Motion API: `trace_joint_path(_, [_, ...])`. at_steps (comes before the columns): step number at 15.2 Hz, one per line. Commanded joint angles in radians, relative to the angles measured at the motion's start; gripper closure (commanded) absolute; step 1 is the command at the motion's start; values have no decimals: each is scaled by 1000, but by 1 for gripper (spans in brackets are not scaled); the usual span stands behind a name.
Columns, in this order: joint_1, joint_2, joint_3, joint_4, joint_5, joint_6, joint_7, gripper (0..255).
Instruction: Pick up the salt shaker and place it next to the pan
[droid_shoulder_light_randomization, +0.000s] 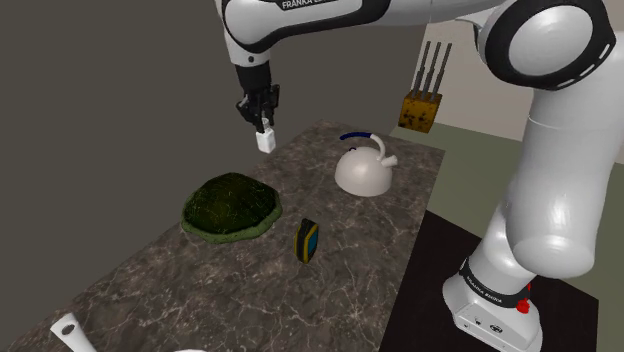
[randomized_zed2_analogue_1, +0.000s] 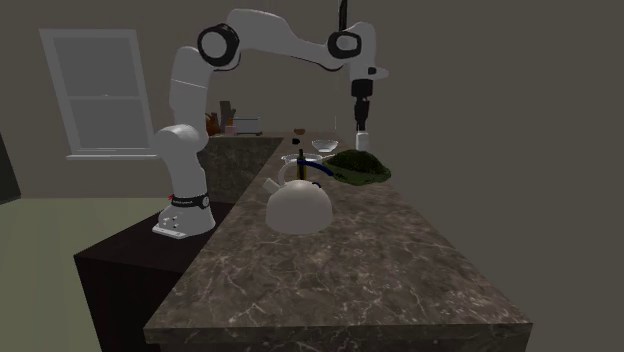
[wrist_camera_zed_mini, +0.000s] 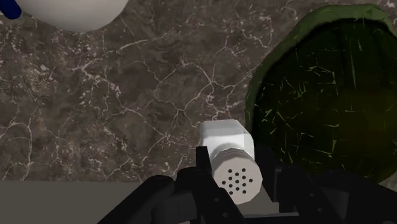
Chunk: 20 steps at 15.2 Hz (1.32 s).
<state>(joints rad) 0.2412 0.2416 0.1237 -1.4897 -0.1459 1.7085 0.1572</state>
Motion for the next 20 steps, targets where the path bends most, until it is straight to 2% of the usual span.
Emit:
trace_joint_path(1, [29, 12, 16, 12, -5, -6, 46, 255])
trace_joint_path(7, [119, 75, 62, 103, -22, -51, 174, 255])
trace_joint_path(12, [204, 161, 92, 229, -43, -106, 275, 255])
trace_joint_path(17, [302, 286, 112, 423, -71, -187, 365, 255])
trace_joint_path(20, [374, 398, 115, 606, -93, -264, 409, 255])
